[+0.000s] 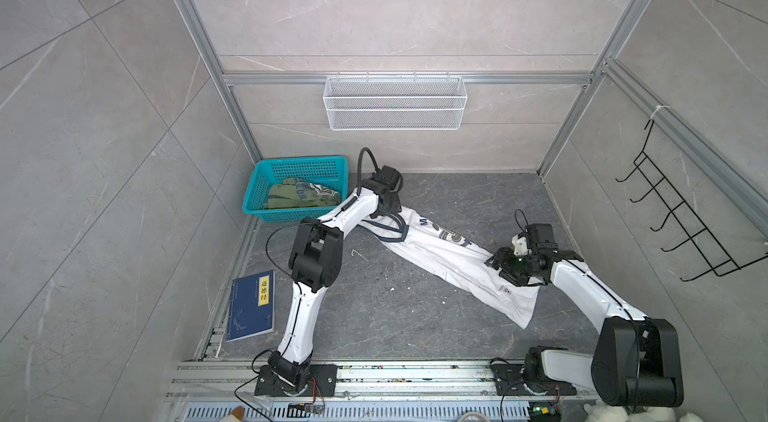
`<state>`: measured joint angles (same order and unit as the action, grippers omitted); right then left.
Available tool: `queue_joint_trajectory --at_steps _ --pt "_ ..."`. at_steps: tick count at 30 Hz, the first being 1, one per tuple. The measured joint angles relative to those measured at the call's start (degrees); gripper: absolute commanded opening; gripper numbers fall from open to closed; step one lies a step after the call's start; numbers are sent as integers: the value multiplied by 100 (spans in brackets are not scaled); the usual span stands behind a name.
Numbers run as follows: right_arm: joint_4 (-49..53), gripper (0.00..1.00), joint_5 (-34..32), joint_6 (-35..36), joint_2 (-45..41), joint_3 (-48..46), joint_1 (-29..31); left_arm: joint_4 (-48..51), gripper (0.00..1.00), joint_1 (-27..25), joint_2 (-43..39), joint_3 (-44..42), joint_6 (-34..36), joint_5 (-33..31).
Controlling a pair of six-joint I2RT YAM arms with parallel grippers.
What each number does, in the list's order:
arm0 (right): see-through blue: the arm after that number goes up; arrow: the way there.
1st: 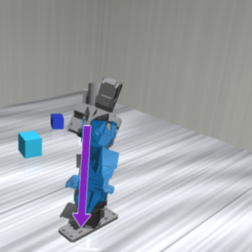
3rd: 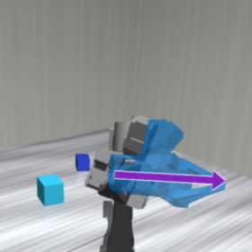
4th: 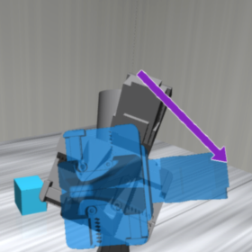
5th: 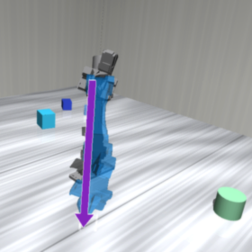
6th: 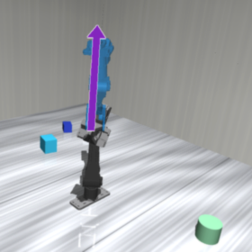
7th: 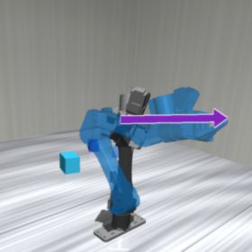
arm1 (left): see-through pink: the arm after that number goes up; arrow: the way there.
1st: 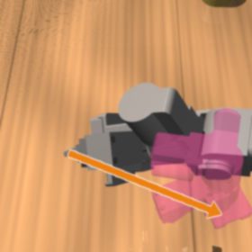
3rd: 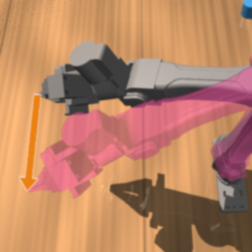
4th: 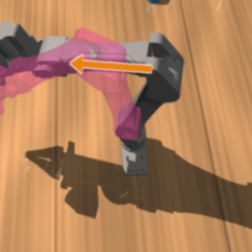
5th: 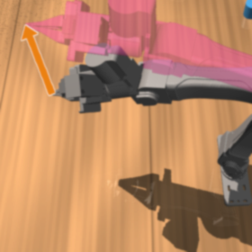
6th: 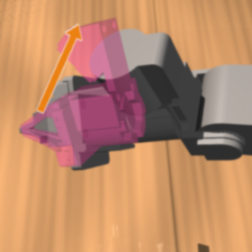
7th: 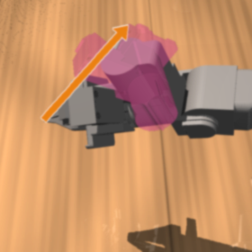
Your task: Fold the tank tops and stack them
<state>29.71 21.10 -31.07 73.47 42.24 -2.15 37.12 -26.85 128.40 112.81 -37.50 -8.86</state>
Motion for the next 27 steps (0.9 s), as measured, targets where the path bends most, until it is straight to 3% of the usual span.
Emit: queue_joint_trajectory --at_steps 7,13,15,20,27 --pt "-24 58 -42 2 42 -92 0 273 74 555 798 922 -330 -92" --pt "-96 59 -37 4 118 -212 0 566 70 588 1449 1360 -398 -63" --pt "-105 59 -37 4 118 -229 0 566 62 590 1556 1427 -400 0" --pt "-118 59 -37 4 118 -229 0 354 27 590 1602 1467 -400 214" --pt "-127 59 -39 4 116 -354 0 66 14 597 1609 1574 -387 413"
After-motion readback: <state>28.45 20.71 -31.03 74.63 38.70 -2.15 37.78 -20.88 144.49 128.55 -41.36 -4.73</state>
